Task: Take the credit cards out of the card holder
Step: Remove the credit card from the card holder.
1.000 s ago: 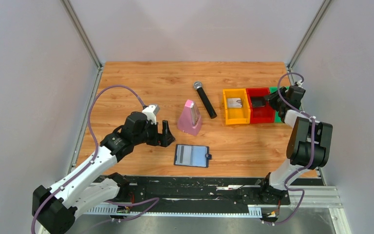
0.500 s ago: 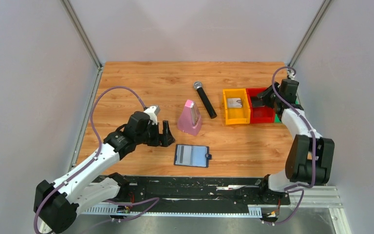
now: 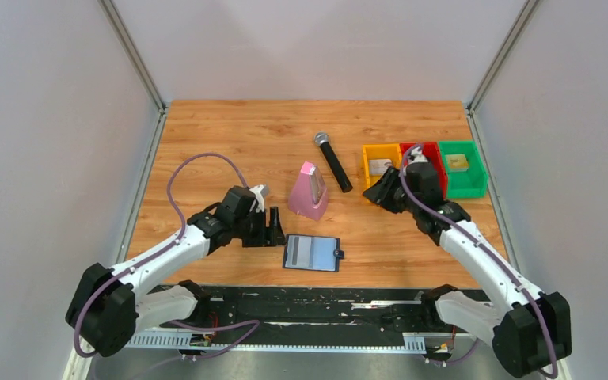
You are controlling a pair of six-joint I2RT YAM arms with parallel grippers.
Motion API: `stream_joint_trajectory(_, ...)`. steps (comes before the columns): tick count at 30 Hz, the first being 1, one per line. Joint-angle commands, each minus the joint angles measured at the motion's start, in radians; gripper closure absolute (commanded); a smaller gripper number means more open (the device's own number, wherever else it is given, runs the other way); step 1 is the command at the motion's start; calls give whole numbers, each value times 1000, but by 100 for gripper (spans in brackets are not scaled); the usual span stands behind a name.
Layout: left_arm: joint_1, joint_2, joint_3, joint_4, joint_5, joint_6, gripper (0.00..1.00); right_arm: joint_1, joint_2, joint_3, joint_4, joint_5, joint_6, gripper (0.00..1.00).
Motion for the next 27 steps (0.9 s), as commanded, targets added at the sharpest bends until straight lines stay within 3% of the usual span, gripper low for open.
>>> stream_joint_trajectory(1,2,15,-38,97,25,-46,24,226,-15,-32,-67,129,126,59)
stream_joint_trajectory(6,3,-84,-52,31,-146,-66,23,481,93,14,-104,301,261,53)
stream_joint_trajectory(11,1,-244,-39,-63,-260,-57,21,651,266,132,-138,403,327,43)
stream_joint_trajectory(18,1,-421,-18,-180,-387,-45,17,779,534,322,-206,447,356,37)
stream_joint_trajectory(27,1,-487,-37,-188,-423,-67,16,823,721,470,-323,487,369,35)
